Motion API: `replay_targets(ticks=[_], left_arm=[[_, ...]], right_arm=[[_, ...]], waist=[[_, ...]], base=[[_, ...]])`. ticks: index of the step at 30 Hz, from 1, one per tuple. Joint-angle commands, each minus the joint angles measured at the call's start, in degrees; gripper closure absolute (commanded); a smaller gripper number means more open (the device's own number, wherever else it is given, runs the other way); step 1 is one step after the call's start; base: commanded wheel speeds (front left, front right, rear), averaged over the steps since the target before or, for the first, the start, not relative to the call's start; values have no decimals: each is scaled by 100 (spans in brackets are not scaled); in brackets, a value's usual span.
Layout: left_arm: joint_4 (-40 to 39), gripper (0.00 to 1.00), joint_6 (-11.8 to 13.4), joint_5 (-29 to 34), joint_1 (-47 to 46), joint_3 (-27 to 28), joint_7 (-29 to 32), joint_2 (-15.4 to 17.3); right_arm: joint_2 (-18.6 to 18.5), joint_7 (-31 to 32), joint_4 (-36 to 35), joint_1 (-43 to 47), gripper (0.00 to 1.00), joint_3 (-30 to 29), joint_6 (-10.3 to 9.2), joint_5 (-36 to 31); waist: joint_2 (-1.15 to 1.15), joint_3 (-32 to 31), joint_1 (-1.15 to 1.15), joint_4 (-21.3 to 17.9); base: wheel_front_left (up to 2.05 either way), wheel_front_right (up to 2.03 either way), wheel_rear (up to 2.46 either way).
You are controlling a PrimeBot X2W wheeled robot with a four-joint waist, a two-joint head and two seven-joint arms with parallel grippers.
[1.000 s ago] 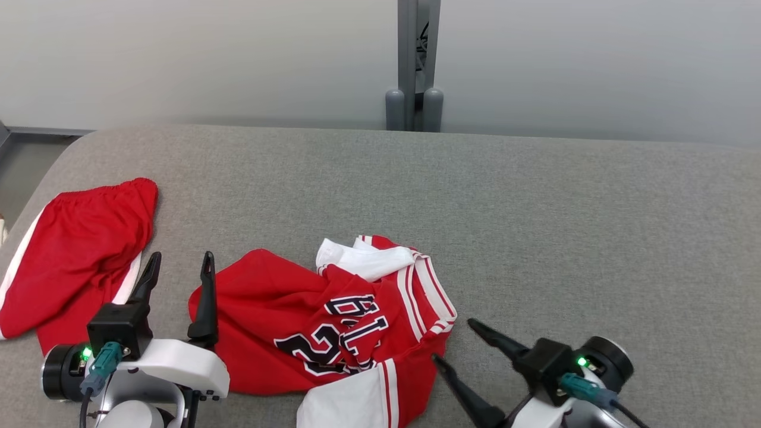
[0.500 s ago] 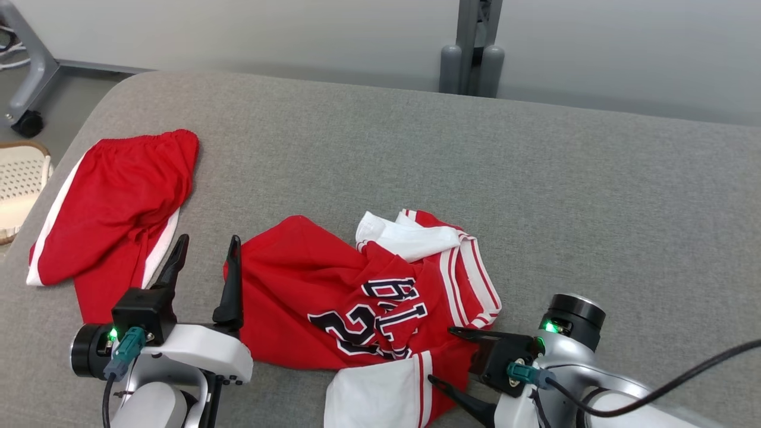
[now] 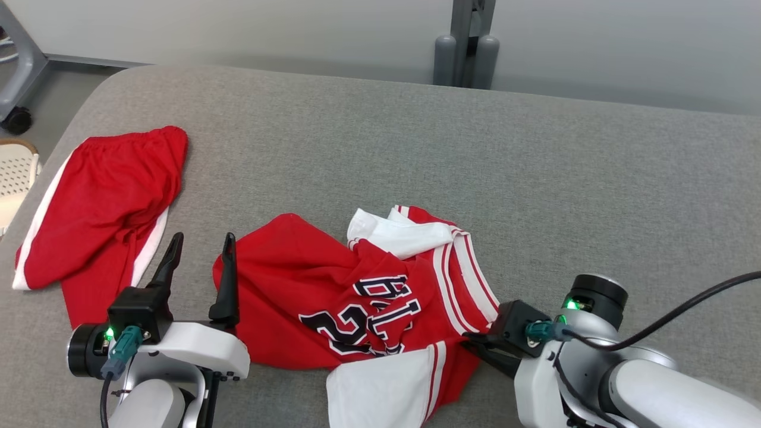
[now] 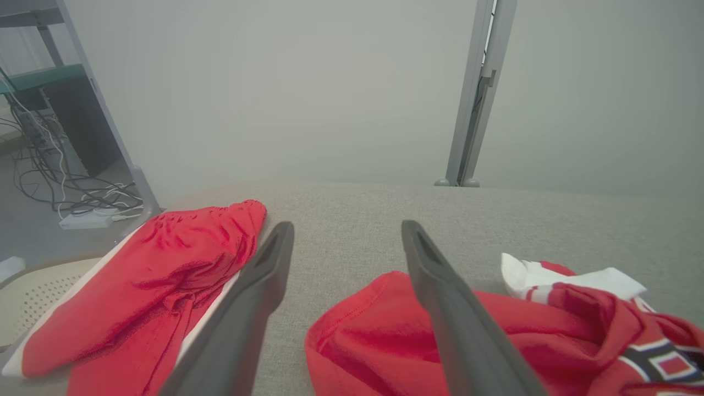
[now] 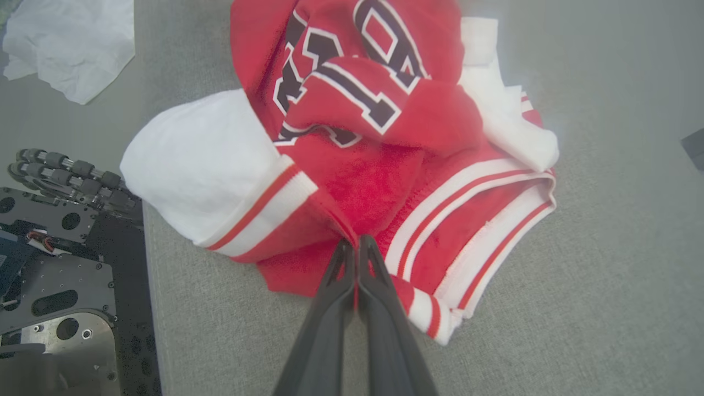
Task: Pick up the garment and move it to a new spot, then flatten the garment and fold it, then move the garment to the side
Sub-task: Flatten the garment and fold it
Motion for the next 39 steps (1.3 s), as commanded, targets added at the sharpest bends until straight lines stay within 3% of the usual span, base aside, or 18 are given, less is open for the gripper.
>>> replay_targets(ticks=[1,9,20,26,32,33,34,35,39], left_arm=[[-18,0,23,-10,-57,36,-18,32],[-156,0,97,-3,-88,114,15,173],[-390,0,170,55,-130,116,144,335],[-445,0,139,68,-229,52,241,354],[-452,0,90,109,-368,-47,289,329],[-449,0,85,116,-397,-61,285,318],[-442,0,80,124,-414,-73,280,313],[-435,0,83,124,-420,-83,275,307],[-424,0,101,100,-414,-74,260,315]], right_arm=[[-44,-83,-25,121,100,-118,-1,44],[120,-587,-195,885,100,-1541,-1,82],[1327,-1577,299,2135,100,-4638,-1,82],[1439,-1846,1106,1895,100,-5209,0,487],[1280,-2104,1977,1502,100,-5185,0,826],[1302,-2230,2153,1406,95,-5222,0,910],[1267,-2270,2378,1352,55,-5238,0,875],[1225,-2364,2512,1303,0,-5172,1,797],[1231,-2704,2872,1196,0,-5212,0,922]], waist=[[0,31,0,-83],[0,56,0,-398],[0,121,0,-756],[0,217,0,-884],[0,333,0,-916],[0,353,0,-916],[0,368,0,-912],[0,376,0,-906],[0,394,0,-932]], base=[[0,0,0],[0,0,0],[0,0,0],[0,0,0],[0,0,0],[0,0,0],[0,0,0],[0,0,0],[0,0,0]])
